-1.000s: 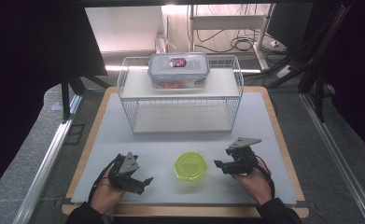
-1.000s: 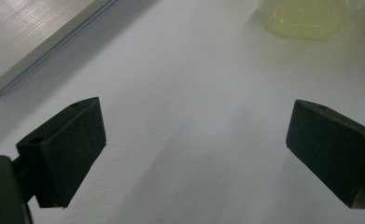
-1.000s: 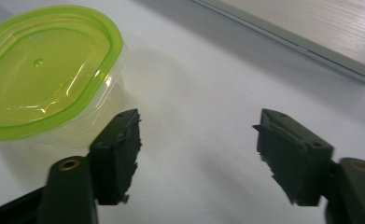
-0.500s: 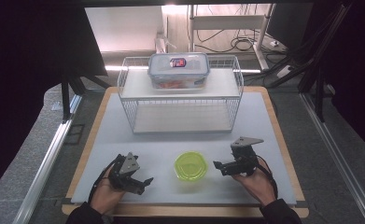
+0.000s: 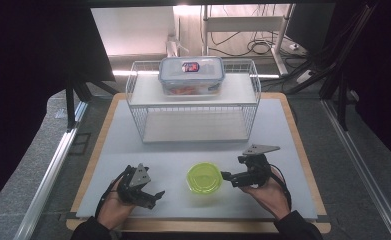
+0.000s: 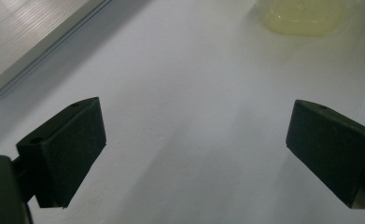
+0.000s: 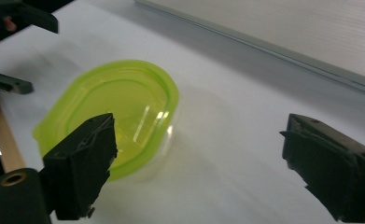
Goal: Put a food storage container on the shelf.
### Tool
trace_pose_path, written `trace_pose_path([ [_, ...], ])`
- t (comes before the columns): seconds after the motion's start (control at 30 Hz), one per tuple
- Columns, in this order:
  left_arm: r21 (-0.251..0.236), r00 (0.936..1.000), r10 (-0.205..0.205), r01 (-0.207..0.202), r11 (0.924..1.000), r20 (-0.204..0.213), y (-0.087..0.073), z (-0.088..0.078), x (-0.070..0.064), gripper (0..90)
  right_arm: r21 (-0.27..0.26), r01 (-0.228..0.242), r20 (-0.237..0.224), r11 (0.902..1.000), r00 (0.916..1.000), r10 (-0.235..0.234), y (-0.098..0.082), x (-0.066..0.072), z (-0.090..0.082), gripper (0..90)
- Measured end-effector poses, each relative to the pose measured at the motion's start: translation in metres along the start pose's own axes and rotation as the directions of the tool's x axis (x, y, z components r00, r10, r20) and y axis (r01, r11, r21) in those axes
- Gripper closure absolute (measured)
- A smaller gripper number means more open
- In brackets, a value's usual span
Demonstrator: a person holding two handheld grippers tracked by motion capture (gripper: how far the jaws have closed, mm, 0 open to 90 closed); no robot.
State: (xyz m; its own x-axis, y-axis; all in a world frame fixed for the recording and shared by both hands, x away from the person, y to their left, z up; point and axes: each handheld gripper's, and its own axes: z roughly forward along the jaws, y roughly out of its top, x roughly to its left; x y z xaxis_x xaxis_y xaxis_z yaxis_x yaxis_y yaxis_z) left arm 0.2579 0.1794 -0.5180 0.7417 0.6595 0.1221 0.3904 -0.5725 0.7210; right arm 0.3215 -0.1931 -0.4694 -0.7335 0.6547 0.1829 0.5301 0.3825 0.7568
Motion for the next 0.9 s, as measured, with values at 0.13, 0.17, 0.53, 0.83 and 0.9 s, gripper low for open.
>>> trace_pose_path([
  [0.13,-0.001,1.0000,0.005,-0.005,1.0000,0.000,0.000,0.000,0.000,4.8,-0.001,-0.058,-0.063,0.9983,0.9963,0.058,0.002,-0.003,0.007,27.9],
  [0.17,-0.001,1.0000,0.006,-0.006,1.0000,-0.001,0.000,0.000,0.000,4.8,0.003,-0.073,-0.077,0.9973,0.9943,0.073,0.002,-0.003,0.009,30.3],
  [0.53,0.002,0.9999,0.013,-0.013,0.9999,0.002,0.001,0.001,-0.002,4.9,0.080,-0.208,-0.189,0.9749,0.9571,0.219,-0.002,-0.013,0.032,54.4],
  [0.83,0.004,0.9998,0.020,-0.020,0.9998,0.000,0.001,0.001,-0.002,4.9,0.120,-0.296,-0.266,0.9475,0.9100,0.318,-0.002,-0.020,0.040,75.9],
  [0.9,0.003,0.9998,0.019,-0.019,0.9998,0.001,0.001,0.001,-0.002,4.9,0.143,-0.354,-0.318,0.9241,0.8679,0.382,-0.004,-0.025,0.043,80.8],
])
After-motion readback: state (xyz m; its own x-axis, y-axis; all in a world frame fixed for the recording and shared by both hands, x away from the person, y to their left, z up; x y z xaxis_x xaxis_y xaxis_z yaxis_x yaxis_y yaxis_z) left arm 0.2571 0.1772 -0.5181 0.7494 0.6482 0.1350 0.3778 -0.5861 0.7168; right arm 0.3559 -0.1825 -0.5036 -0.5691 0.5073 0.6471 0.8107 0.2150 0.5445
